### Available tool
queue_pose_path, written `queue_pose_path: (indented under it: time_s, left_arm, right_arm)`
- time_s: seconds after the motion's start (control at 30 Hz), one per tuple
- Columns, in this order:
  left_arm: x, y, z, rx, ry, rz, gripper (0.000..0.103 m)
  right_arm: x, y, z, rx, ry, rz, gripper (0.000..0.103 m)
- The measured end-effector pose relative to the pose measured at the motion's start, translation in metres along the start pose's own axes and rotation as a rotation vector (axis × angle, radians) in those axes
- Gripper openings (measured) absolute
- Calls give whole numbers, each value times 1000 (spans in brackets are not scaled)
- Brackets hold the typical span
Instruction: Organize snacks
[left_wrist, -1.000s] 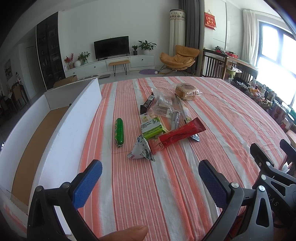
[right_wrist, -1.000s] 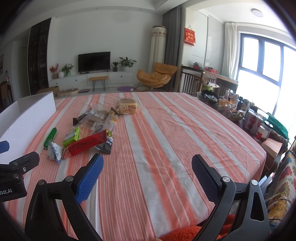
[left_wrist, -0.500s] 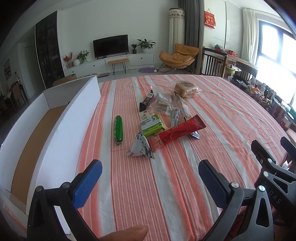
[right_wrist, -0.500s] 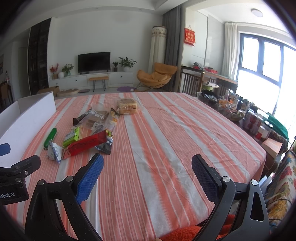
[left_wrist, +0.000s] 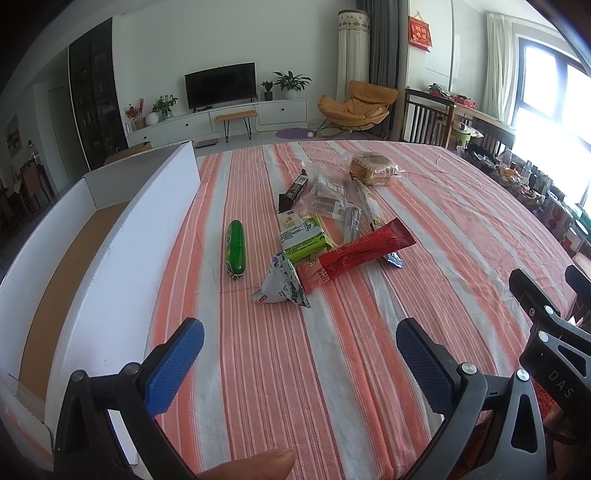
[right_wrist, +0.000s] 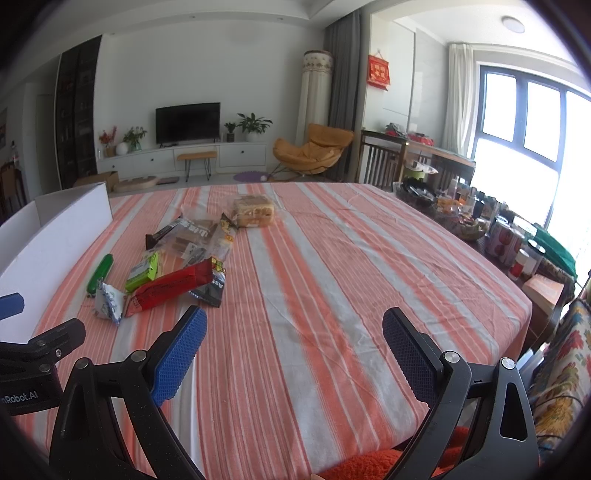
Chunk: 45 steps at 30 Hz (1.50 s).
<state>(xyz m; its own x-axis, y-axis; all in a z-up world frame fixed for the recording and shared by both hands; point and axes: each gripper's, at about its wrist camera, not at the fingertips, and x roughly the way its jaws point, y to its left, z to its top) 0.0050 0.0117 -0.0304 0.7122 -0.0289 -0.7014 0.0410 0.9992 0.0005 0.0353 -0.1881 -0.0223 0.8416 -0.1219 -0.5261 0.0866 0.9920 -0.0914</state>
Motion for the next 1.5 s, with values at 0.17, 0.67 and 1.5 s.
queue_pose_path:
  time_s: [0.17,0.67,1.5]
  left_arm:
    - [7,4,-1,-6,27,-7,103]
    - [65,7,-30,-13,251,1,103]
    - [85,39,9,-85,237,-24,102]
  right_arm:
    - [0,0,0,0,1,0,98]
    - [0,-1,-1,7,2,3,98]
    - [12,-12,-5,76,67,36,98]
